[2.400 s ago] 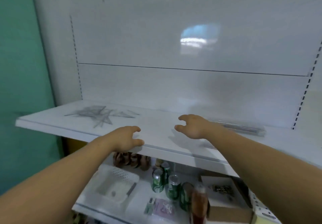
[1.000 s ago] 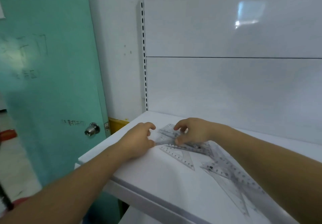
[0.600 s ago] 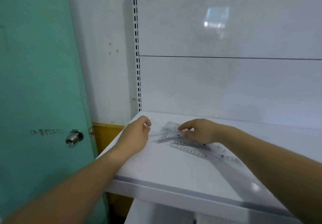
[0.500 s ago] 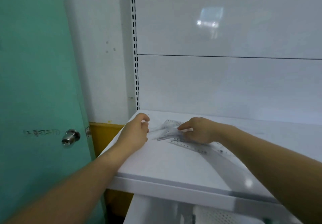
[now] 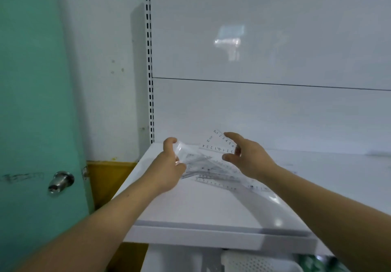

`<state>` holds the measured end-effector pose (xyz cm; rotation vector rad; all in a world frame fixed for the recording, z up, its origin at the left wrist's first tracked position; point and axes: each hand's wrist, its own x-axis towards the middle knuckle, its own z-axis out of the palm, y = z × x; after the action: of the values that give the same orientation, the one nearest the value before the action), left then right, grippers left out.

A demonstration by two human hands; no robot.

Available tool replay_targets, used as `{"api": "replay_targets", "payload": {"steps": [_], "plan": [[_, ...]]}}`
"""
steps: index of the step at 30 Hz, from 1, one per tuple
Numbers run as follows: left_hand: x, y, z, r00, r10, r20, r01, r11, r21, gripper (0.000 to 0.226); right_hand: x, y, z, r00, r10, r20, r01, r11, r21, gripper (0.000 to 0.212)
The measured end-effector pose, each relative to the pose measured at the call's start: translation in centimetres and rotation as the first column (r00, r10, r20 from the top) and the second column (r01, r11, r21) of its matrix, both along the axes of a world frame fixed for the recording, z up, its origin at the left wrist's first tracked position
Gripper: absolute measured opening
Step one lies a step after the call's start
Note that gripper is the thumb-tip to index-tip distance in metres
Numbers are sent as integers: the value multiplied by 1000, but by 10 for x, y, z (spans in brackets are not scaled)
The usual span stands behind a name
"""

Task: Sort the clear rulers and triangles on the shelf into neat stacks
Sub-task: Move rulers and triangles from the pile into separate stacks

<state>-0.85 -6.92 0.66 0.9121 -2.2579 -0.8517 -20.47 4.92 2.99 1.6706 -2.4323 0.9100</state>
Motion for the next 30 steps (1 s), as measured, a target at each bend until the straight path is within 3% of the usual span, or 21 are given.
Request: {"api": "replay_targets", "payload": {"steps": [7, 13, 21, 30], "plan": [[-38, 29, 2, 986, -98, -135, 92, 994, -52, 57, -28, 53, -6, 989, -151, 12, 151, 986, -75, 58], [-88, 88, -3, 957, -256, -140, 247, 966, -74, 57, -65, 134, -10, 951, -308, 13, 308, 948, -81, 53], [-197, 247, -16, 873, -469, -134, 458, 883, -103, 56, -136, 328, -24, 837, -547, -14, 546, 837, -45, 54], [-317, 413, -32, 874, -484, -47, 477, 872, -112, 59, -210, 530, -42, 711, -695, 109, 700, 714, -16, 54]]}}
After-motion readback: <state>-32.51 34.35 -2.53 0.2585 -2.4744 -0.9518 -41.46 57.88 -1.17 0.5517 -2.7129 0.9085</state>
